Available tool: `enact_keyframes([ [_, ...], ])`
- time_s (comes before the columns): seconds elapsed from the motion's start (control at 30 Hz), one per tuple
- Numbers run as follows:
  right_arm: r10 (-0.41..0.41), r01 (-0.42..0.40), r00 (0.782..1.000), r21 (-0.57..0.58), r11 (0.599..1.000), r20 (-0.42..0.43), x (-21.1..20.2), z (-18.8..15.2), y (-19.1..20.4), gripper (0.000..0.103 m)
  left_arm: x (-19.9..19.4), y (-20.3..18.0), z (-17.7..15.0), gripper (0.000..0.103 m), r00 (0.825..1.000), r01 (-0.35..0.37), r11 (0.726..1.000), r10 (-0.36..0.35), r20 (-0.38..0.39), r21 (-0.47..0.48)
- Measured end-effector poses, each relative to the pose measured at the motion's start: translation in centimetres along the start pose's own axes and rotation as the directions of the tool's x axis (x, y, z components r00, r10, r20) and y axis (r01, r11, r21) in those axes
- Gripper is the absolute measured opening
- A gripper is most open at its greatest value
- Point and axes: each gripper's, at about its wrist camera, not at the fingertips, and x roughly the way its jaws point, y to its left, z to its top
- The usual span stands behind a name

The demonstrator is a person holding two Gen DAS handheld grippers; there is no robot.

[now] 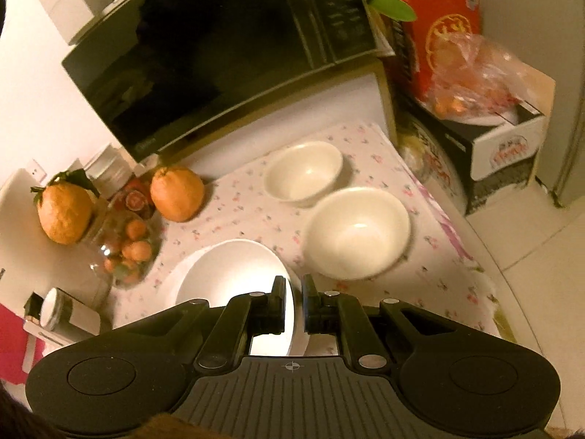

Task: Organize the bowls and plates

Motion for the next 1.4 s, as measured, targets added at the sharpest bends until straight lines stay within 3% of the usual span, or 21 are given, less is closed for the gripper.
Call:
enact_keyframes([
  [0.37, 0.011, -0.006, 0.999, 0.121, 0.993, -0.047, -0.3, -1.2, -4.2, 0.011, 1.0, -1.0, -1.9, 0.016, 0.997, 0.048, 0.998, -0.047, -0.058, 0.026],
  [0.97, -0.106, 0.133, 0.979, 0.156, 0.979, -0.172, 1.4, -2.0, -7.5, 0.011, 3.5, -2.4, -3.6, 0.016, 0.984, 0.081, 0.996, -0.073, -0.165, 0.039],
  [1.4, -0.111, 0.15, 0.972, 0.187, 0.971, -0.207, 2.4, -2.2, -8.3, 0.012, 4.5, -2.4, -3.9, 0.017, 0.977, 0.08, 0.996, -0.072, -0.2, 0.029],
])
